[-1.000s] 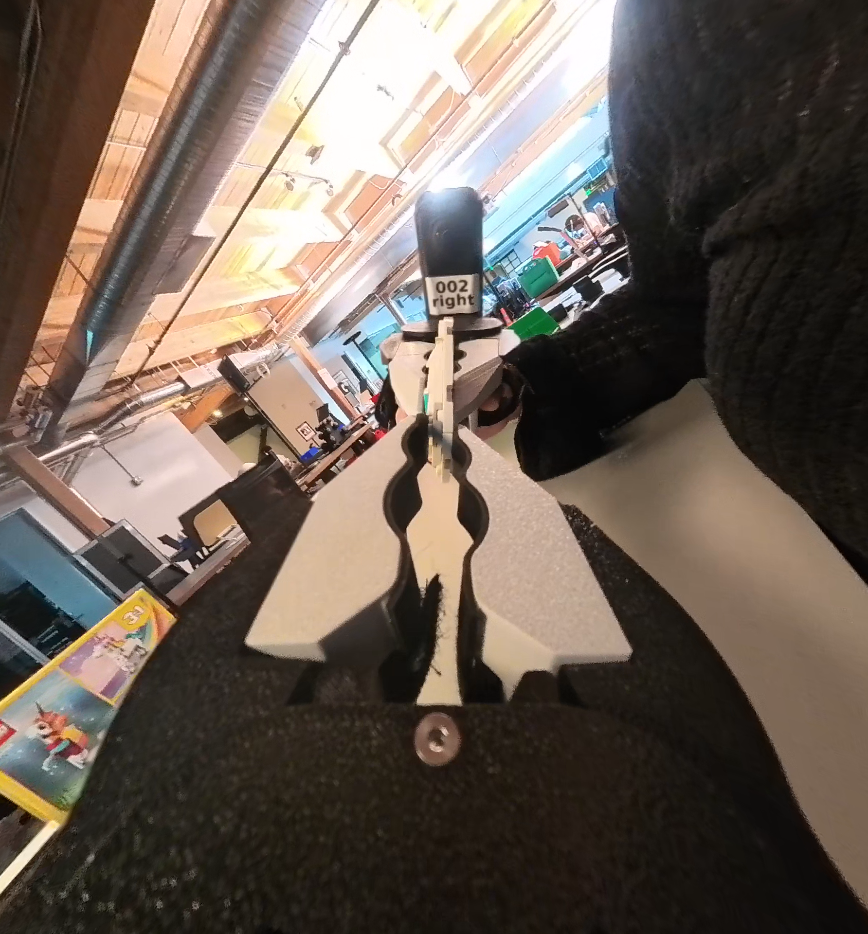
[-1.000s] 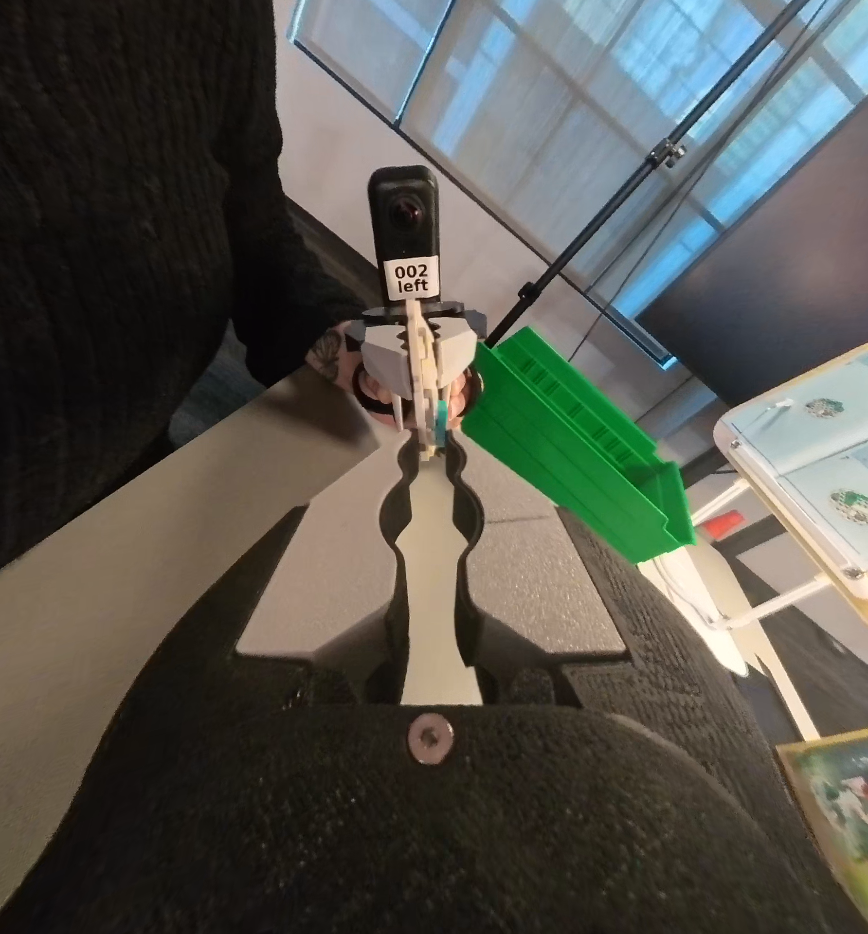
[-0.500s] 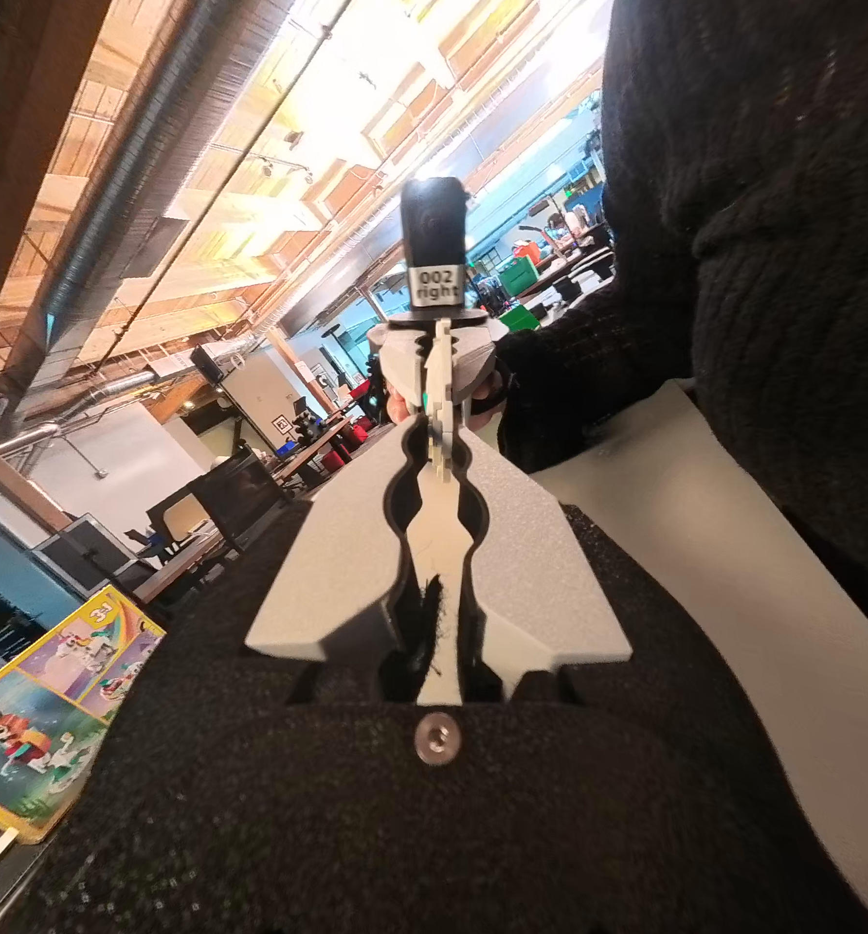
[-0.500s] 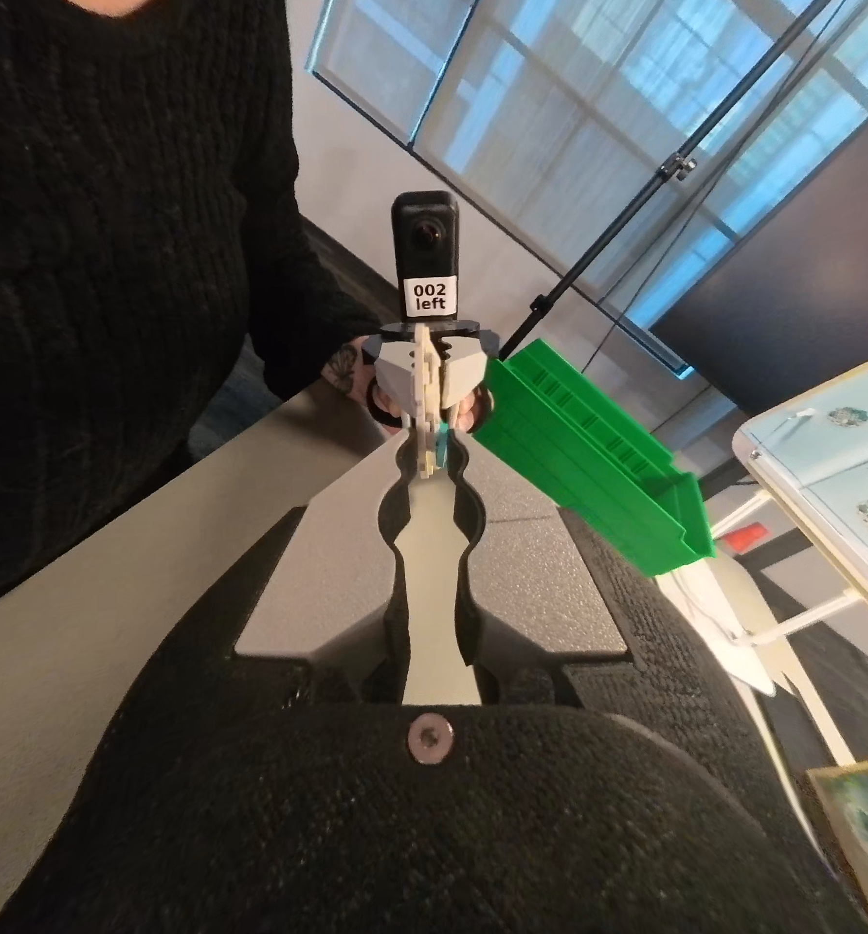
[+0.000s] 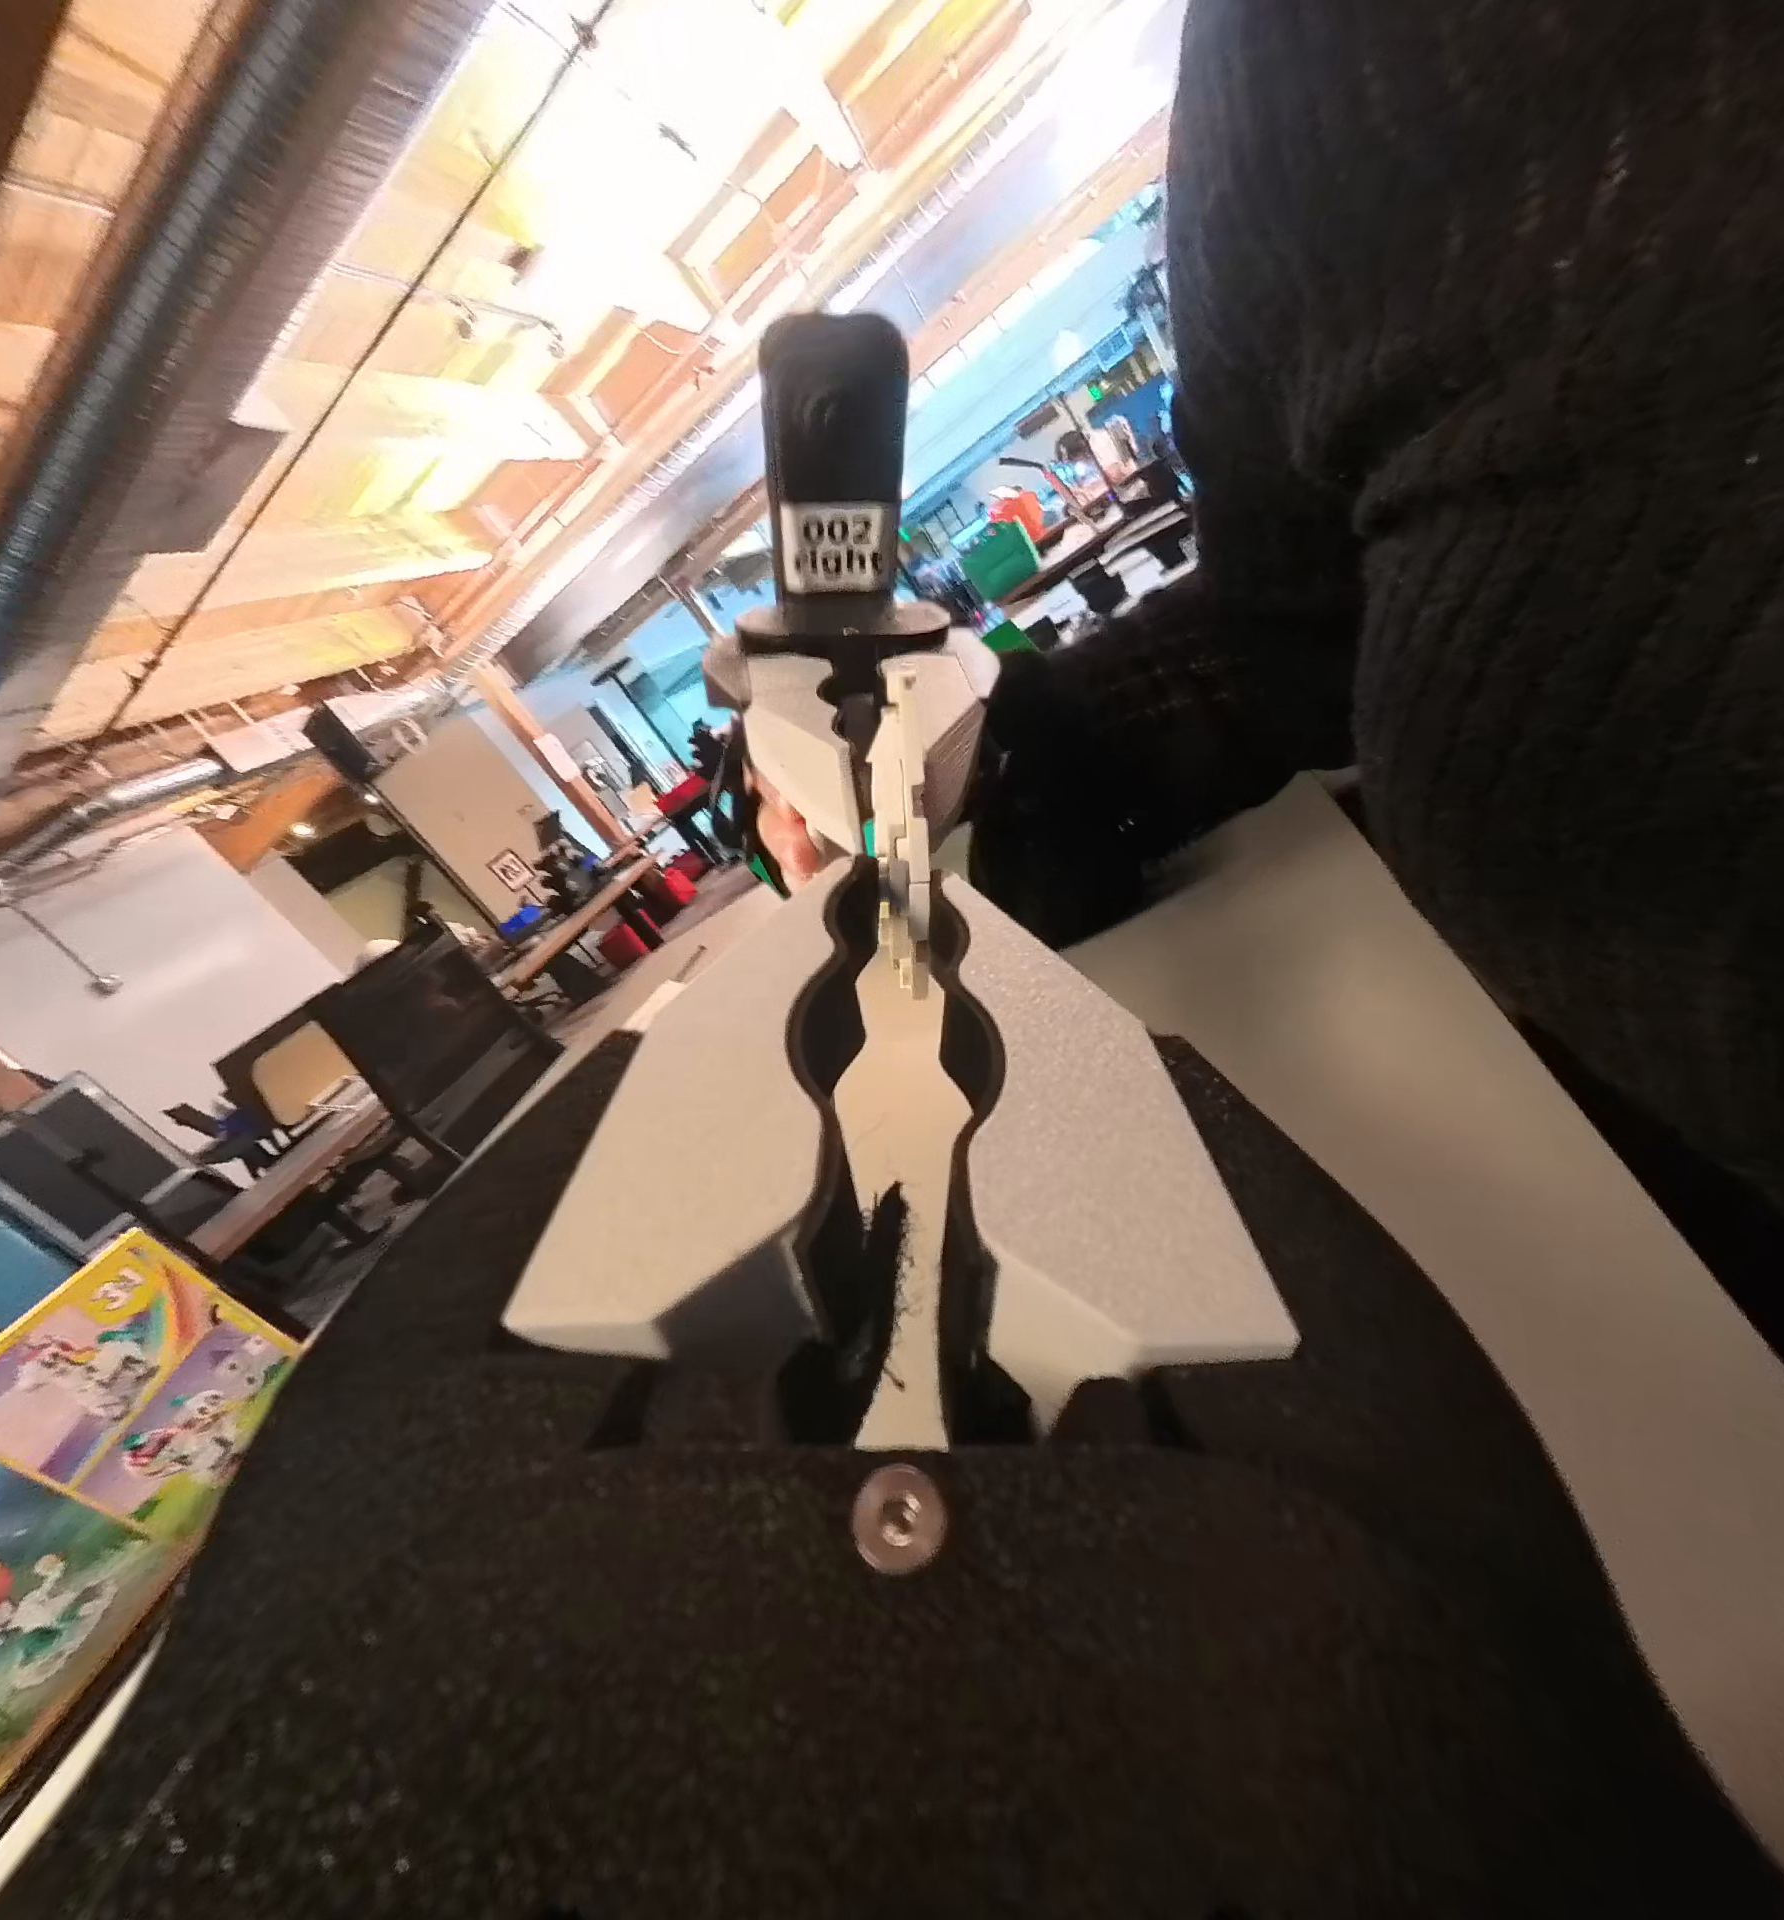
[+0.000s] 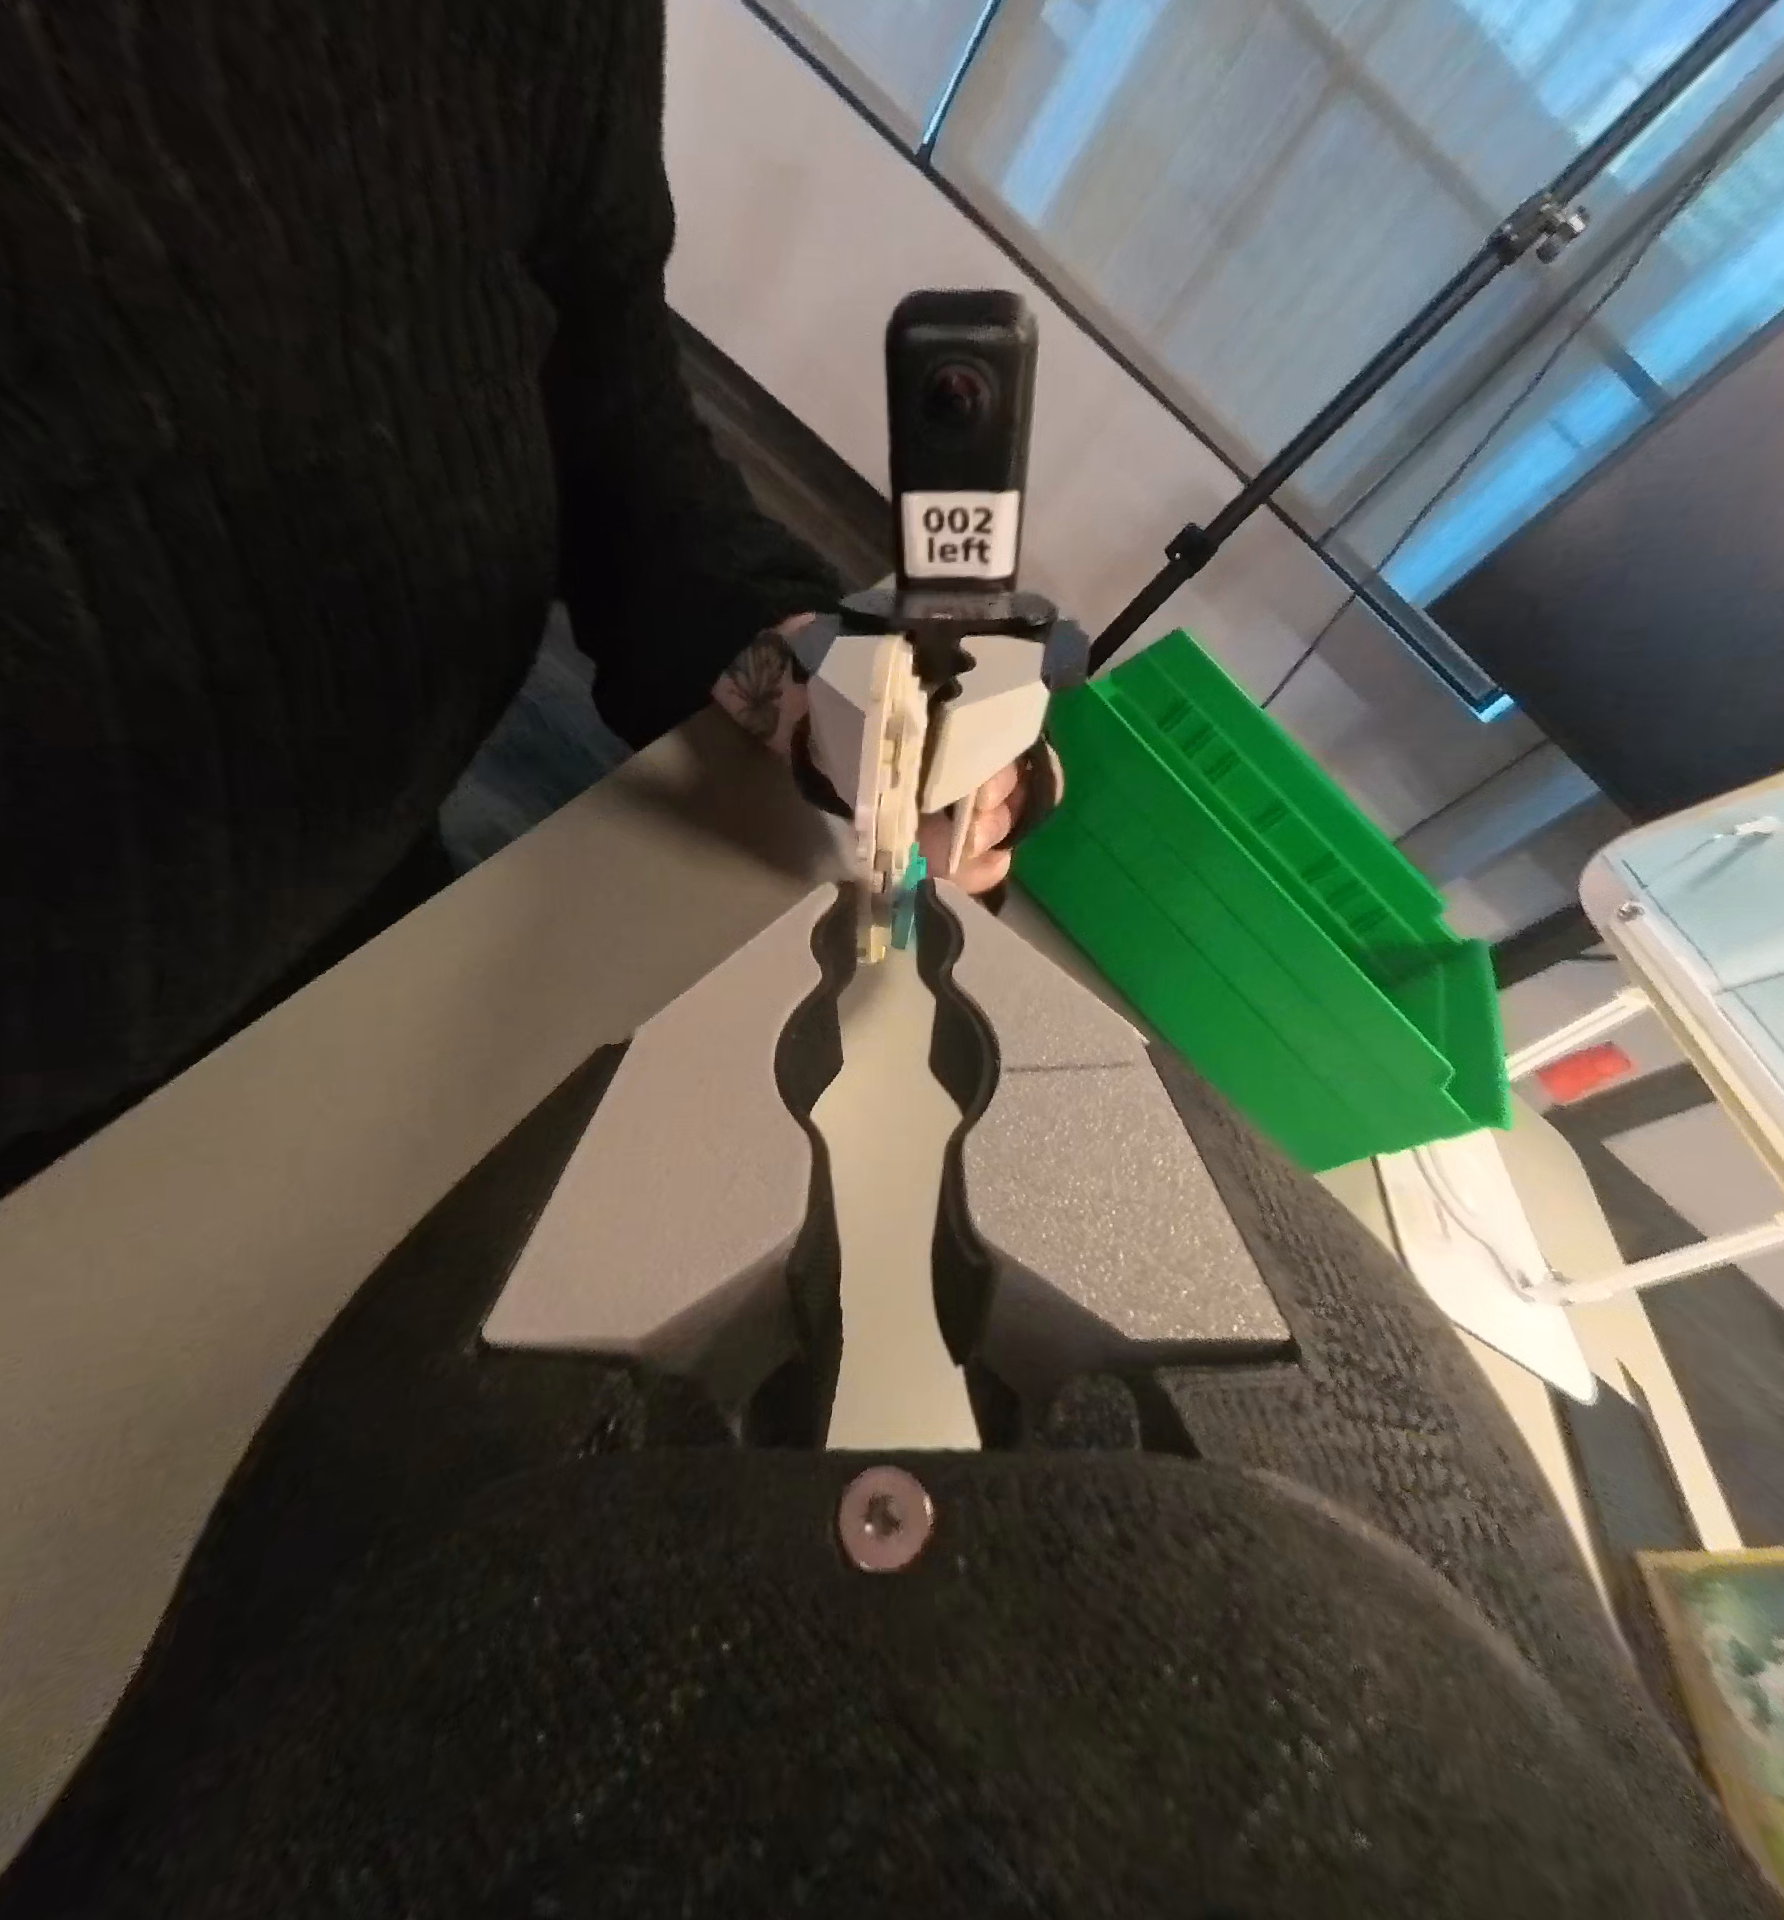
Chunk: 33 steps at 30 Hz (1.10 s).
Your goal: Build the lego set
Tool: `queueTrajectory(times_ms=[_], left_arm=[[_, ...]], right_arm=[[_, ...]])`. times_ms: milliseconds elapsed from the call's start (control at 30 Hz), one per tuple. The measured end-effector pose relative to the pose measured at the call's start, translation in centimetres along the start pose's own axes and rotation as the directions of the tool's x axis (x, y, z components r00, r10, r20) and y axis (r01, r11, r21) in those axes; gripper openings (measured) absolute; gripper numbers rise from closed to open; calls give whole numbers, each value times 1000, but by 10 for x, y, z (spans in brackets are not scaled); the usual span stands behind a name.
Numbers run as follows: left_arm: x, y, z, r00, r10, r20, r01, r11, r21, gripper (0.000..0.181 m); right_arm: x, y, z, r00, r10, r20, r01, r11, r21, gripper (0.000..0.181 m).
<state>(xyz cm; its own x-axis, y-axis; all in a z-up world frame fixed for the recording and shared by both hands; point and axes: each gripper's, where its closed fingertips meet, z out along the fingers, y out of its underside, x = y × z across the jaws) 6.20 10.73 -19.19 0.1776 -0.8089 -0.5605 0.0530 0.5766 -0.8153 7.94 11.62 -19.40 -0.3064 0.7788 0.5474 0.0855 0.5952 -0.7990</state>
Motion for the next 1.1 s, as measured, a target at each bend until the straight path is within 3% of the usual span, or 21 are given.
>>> queueTrajectory(times_ms=[367,500,633,800,933,1100], left_arm=[[1,9,0,999,41,-14,-42,997,-72,5],[0,11,1,999,44,-14,-45,995,-83,5],[0,10,-1,999,37,-12,-38,996,-77,5],[-10,-5,-5,999,-40,22,40,999,18,5],[-10,-7,-5,999,-36,23,35,999,31,5],[-10,0,-4,999,3,33,-3,1000,-21,5]], right_arm=[[-1,14,1,986,-166,-16,158,961,-225,9],[0,15,0,984,-176,-20,166,957,-237,9],[0,15,1,989,-143,-25,135,969,-204,9],[10,-4,2,996,-5,-93,4,1000,-4,10],[11,-10,7,994,20,-111,-13,998,66,11],[12,0,6,990,-67,-124,62,997,-50,10]])
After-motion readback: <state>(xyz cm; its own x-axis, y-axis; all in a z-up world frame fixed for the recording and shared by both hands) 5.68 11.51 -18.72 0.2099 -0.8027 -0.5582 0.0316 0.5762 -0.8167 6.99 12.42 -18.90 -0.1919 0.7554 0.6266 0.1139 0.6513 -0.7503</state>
